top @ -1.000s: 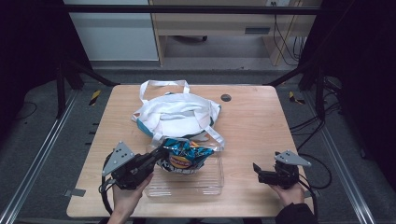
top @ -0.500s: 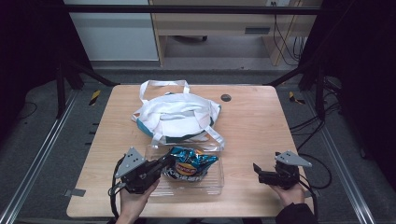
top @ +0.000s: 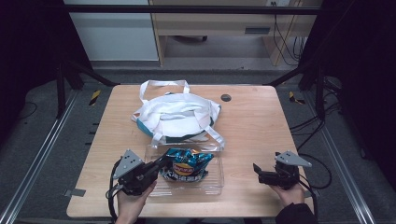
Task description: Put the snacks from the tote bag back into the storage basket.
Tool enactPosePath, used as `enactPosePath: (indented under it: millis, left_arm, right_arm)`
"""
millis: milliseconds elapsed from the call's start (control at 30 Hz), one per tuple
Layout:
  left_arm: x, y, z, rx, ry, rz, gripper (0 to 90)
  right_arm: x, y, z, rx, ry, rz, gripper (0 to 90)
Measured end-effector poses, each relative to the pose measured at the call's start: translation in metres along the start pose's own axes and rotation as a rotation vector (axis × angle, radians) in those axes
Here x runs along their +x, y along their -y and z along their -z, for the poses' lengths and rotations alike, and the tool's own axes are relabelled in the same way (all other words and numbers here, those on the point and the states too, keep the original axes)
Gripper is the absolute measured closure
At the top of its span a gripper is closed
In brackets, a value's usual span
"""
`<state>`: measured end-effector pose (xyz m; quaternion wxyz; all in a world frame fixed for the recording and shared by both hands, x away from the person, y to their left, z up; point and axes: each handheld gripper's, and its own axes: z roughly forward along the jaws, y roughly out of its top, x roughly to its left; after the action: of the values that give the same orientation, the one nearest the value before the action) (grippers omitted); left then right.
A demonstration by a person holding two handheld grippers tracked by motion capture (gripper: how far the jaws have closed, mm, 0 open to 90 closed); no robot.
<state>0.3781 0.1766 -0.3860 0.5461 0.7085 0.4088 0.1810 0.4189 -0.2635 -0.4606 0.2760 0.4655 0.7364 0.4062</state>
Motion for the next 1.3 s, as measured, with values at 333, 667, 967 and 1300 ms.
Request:
enactPosePath:
  millis: [333,667,967,1300]
  left_arm:
    - [0.003,0.0,-0.003,-0.007,-0.018,-0.001,88.9]
    - [0.007,-0.003,-0.011,-0.018,-0.045,0.012,88.4]
    - [0.012,-0.007,-0.019,-0.028,-0.059,0.024,87.7]
    - [0.015,-0.011,-0.026,-0.035,-0.075,0.021,86.2]
  right_arm:
    - [0.0,0.0,-0.001,0.003,0.001,0.005,4.7]
    - [0.0,0.0,-0.002,0.005,0.0,0.005,4.7]
    - [0.0,0.0,-0.003,0.004,0.002,0.008,4.3]
    - [-0.001,0.0,-0.003,0.002,0.003,0.009,4.4]
